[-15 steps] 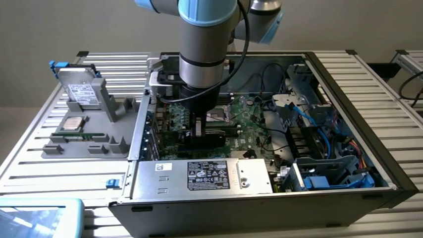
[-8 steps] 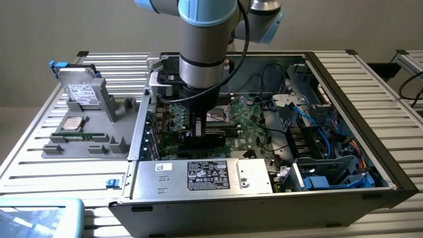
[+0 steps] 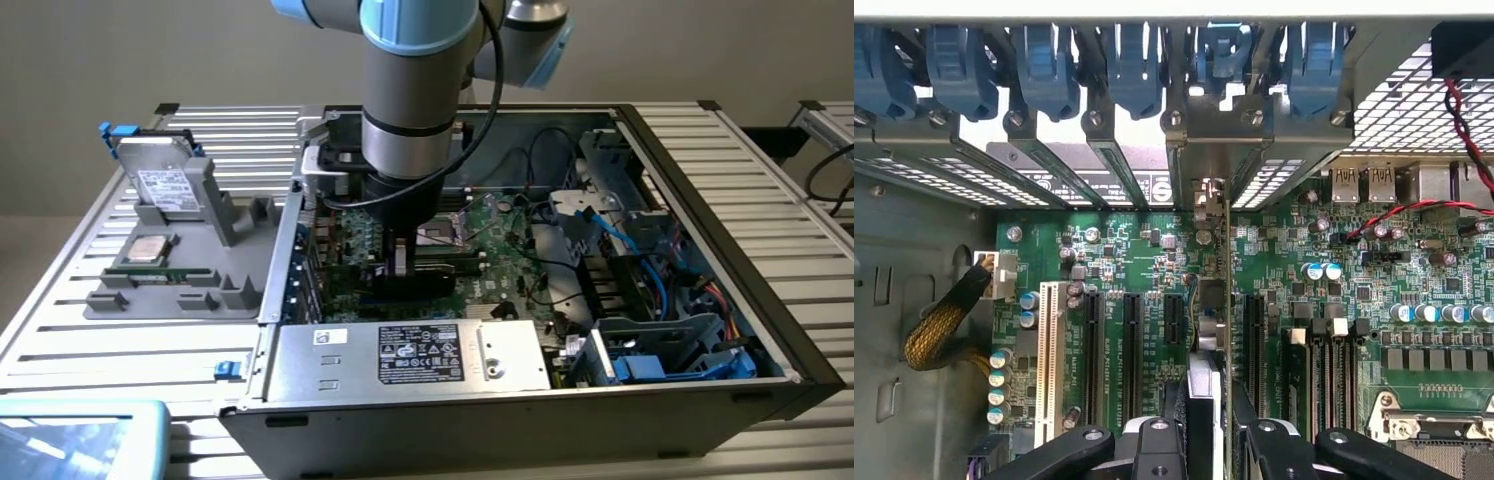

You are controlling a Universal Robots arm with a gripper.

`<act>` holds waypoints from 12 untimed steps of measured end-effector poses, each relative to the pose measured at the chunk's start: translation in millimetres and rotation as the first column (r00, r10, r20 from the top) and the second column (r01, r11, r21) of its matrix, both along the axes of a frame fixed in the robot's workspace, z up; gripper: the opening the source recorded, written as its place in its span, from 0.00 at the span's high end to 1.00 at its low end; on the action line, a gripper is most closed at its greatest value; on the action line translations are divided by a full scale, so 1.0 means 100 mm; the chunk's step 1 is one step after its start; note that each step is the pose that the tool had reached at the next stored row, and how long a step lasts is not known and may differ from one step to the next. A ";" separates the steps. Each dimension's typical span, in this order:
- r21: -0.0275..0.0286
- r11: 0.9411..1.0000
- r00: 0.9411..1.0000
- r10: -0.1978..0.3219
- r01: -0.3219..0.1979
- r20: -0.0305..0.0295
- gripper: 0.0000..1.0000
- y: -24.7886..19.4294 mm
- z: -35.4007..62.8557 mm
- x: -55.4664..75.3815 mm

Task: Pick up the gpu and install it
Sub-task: 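Insert the gpu into the slot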

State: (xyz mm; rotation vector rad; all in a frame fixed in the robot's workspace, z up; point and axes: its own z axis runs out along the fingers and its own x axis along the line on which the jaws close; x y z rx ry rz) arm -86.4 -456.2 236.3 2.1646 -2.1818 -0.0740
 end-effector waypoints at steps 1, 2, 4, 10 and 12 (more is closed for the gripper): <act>0.000 1.000 1.000 0.000 0.000 0.000 0.72 0.000 0.000 0.00; 0.000 1.000 1.000 0.000 0.000 0.000 0.72 0.000 0.001 0.00; 0.000 1.000 1.000 0.000 0.000 0.000 0.72 0.000 0.001 0.00; 0.000 1.000 1.000 0.000 0.000 0.000 0.72 0.000 0.002 0.00; 0.000 1.000 1.000 -0.001 0.001 0.002 0.65 0.000 0.012 0.00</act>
